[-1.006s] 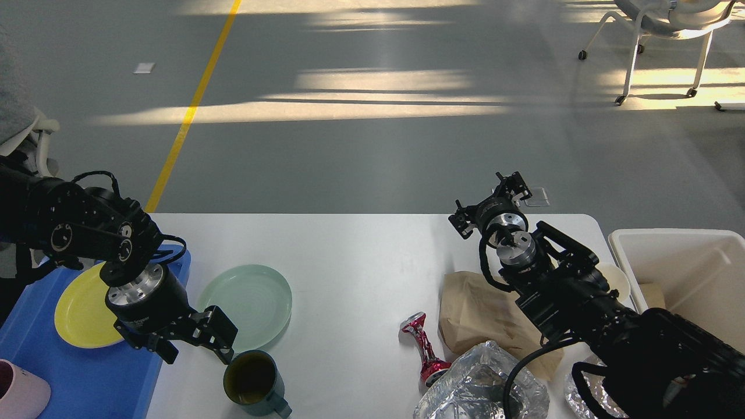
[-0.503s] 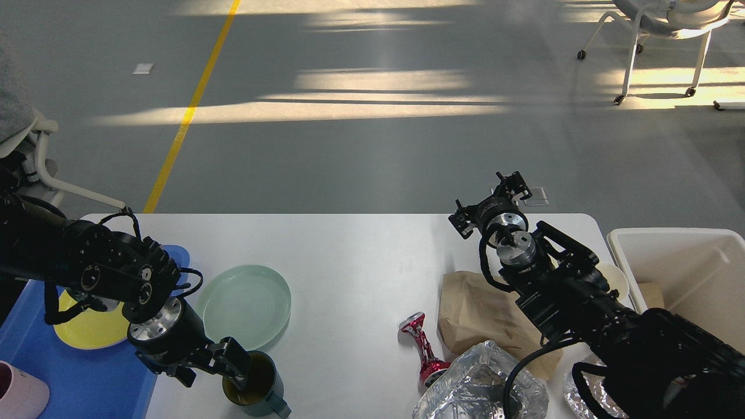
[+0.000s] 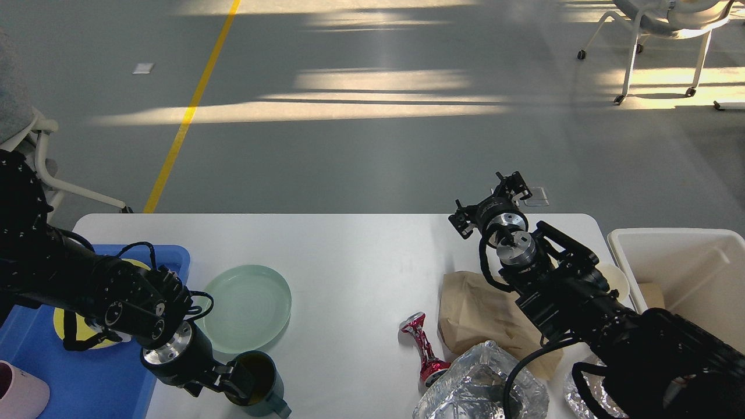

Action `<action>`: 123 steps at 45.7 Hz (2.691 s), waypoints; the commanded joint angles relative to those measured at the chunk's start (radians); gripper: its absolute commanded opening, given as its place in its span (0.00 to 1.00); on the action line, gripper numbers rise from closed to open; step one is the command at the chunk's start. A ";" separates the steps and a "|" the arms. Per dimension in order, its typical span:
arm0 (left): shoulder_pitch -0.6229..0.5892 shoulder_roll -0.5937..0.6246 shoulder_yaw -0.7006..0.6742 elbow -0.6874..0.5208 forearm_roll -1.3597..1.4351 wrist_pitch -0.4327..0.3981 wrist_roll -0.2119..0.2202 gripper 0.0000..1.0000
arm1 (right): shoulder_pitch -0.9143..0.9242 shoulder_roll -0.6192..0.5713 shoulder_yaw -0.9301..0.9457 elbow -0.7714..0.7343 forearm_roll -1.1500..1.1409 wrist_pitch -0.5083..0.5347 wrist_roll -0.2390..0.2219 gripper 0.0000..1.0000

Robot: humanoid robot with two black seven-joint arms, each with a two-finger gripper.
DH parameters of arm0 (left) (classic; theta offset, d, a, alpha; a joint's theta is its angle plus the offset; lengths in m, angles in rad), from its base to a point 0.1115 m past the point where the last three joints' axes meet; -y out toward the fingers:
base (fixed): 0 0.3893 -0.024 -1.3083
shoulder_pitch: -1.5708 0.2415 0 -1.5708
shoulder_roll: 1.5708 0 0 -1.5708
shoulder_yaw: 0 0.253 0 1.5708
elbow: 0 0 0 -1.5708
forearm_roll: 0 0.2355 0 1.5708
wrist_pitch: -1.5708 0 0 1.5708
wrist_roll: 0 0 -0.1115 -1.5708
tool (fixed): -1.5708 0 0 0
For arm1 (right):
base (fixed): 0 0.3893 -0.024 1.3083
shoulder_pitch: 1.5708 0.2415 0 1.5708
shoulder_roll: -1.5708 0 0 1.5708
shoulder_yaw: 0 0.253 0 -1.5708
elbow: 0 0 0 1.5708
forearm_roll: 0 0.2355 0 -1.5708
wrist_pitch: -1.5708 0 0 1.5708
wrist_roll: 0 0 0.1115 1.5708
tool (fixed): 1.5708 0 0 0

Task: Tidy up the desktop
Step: 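Lower the left gripper onto the dark green cup and grasp it, then lift the dark green cup with the left gripper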

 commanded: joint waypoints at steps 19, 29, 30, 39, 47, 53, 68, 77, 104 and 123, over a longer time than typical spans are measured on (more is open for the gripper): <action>0.023 -0.002 -0.022 -0.001 0.007 0.124 0.000 0.01 | 0.000 0.000 0.000 0.000 0.000 -0.001 0.000 1.00; 0.022 -0.001 -0.027 -0.004 0.008 0.139 0.001 0.00 | 0.000 0.000 0.000 0.000 0.000 -0.001 0.000 1.00; 0.022 -0.001 -0.027 -0.004 0.008 0.139 0.001 0.00 | 0.000 0.000 0.000 0.000 0.000 -0.001 0.000 1.00; 0.000 0.007 -0.024 -0.030 0.008 0.124 -0.002 0.00 | 0.000 0.000 0.000 0.000 0.000 0.000 0.000 1.00; -0.145 0.047 -0.010 -0.152 0.011 0.060 -0.002 0.00 | 0.000 0.000 0.000 0.000 0.000 -0.001 0.000 1.00; -0.312 0.108 -0.011 -0.177 0.011 -0.169 -0.009 0.00 | 0.000 0.000 0.000 -0.002 0.000 0.000 0.000 1.00; -0.753 0.243 -0.014 -0.105 0.008 -0.638 -0.022 0.00 | 0.000 0.000 0.000 0.000 0.000 0.000 0.000 1.00; -0.932 0.272 -0.039 0.038 0.007 -0.638 -0.020 0.00 | 0.000 0.000 0.000 0.000 0.000 -0.001 0.000 1.00; -1.093 0.277 -0.110 0.248 0.004 -0.638 -0.005 0.00 | 0.000 0.000 0.000 0.000 0.000 0.000 0.000 1.00; -0.891 0.274 -0.004 0.237 0.022 -0.638 0.000 0.00 | 0.000 0.000 0.000 0.000 0.000 -0.001 0.000 1.00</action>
